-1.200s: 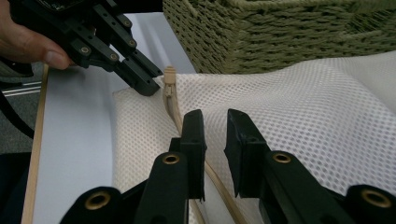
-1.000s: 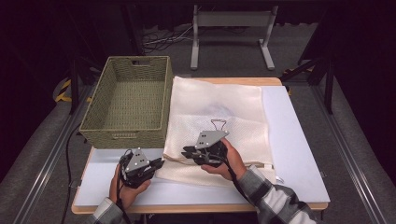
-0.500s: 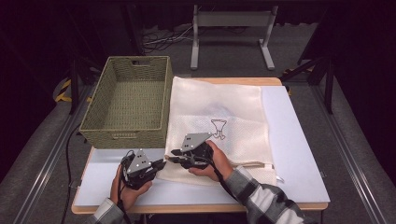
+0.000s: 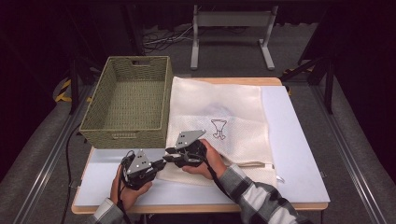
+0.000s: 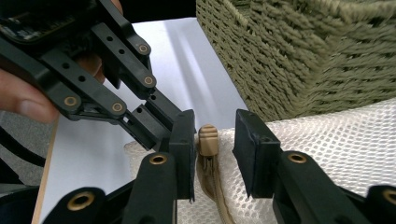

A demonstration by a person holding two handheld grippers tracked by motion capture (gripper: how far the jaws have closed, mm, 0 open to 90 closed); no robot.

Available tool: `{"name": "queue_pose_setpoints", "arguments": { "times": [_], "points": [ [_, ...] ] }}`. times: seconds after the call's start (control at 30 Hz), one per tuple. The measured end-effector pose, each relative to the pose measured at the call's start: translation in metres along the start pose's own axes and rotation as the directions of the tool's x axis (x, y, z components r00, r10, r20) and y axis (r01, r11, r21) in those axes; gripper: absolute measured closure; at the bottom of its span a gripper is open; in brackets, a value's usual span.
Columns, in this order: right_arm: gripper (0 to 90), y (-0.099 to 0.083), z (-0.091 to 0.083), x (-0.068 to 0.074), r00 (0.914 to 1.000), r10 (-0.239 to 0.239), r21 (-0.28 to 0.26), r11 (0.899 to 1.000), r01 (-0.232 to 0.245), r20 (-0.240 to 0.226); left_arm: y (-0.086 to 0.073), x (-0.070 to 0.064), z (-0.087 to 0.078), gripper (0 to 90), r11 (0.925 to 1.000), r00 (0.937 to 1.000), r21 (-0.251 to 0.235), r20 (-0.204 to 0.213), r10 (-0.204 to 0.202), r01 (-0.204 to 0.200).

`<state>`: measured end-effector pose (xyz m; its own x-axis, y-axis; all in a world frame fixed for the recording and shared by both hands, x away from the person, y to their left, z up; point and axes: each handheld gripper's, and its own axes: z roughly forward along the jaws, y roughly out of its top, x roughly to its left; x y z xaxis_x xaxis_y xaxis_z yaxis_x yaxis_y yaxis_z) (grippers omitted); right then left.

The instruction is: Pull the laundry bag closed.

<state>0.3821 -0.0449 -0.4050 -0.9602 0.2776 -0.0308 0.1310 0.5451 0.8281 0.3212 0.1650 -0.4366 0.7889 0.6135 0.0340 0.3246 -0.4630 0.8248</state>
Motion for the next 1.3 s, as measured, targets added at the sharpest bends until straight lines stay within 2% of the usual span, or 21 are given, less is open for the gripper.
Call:
{"name": "queue_pose_setpoints", "arguments": {
  "times": [0.1, 0.17, 0.23, 0.3, 0.53, 0.73, 0.8, 0.97, 1.3],
  "points": [
    [71.0, 0.001, 0.001, -0.001, 1.0, 0.007, 0.006, 1.0, -0.007, -0.002, -0.001, 0.0, 0.0, 85.7, 1.0, 1.0, 0.0, 0.001, -0.003, 0.003],
    [75.0, 0.001, 0.002, -0.002, 0.9994, 0.03, 0.006, 1.0, -0.03, -0.019, -0.001, 0.001, 0.001, 85.7, 1.0, 1.0, -0.002, 0.001, -0.001, 0.001],
    [79.9, 0.001, 0.003, -0.002, 0.9991, 0.029, 0.008, 1.0, -0.029, -0.03, -0.001, 0.001, 0.001, 85.6, 1.0, 1.0, 0.003, -0.001, 0.005, -0.005],
    [81.0, 0.001, 0.003, -0.002, 0.9993, 0.02, 0.014, 1.0, -0.02, -0.033, -0.001, 0.001, 0.001, 85.6, 1.0, 1.0, 0.006, 0.001, 0.002, -0.002],
    [81.3, 0.001, 0.002, -0.001, 0.9997, 0.012, 0.019, 1.0, -0.011, -0.023, -0.001, 0.001, 0.001, 85.6, 0.9999, 0.9999, 0.01, -0.002, 0.01, -0.01],
    [81.0, -0.002, -0.001, -0.001, 0.9996, 0.025, 0.019, 1.0, -0.024, -0.011, -0.002, 0.002, 0.002, 85.5, 0.9998, 1.0, 0.019, -0.005, 0.006, -0.005],
    [79.1, -0.006, -0.004, -0.001, 0.9996, 0.027, 0.035, 0.999, -0.027, 0.011, -0.002, 0.003, 0.002, 85.5, 0.9999, 1.0, 0.016, -0.008, 0.005, -0.005],
    [77.6, -0.01, -0.01, -0.004, 0.9992, 0.035, 0.055, 0.998, -0.036, 0.022, -0.001, 0.003, 0.001, 85.5, 0.9999, 0.9999, 0.011, -0.013, 0.002, -0.002],
    [76.3, -0.02, -0.005, -0.006, 0.9998, 0.016, 0.136, 0.991, -0.015, -0.011, -0.001, 0.003, 0.0, 85.4, 1.0, 0.9999, 0.002, -0.013, -0.002, 0.002]
  ]
}}
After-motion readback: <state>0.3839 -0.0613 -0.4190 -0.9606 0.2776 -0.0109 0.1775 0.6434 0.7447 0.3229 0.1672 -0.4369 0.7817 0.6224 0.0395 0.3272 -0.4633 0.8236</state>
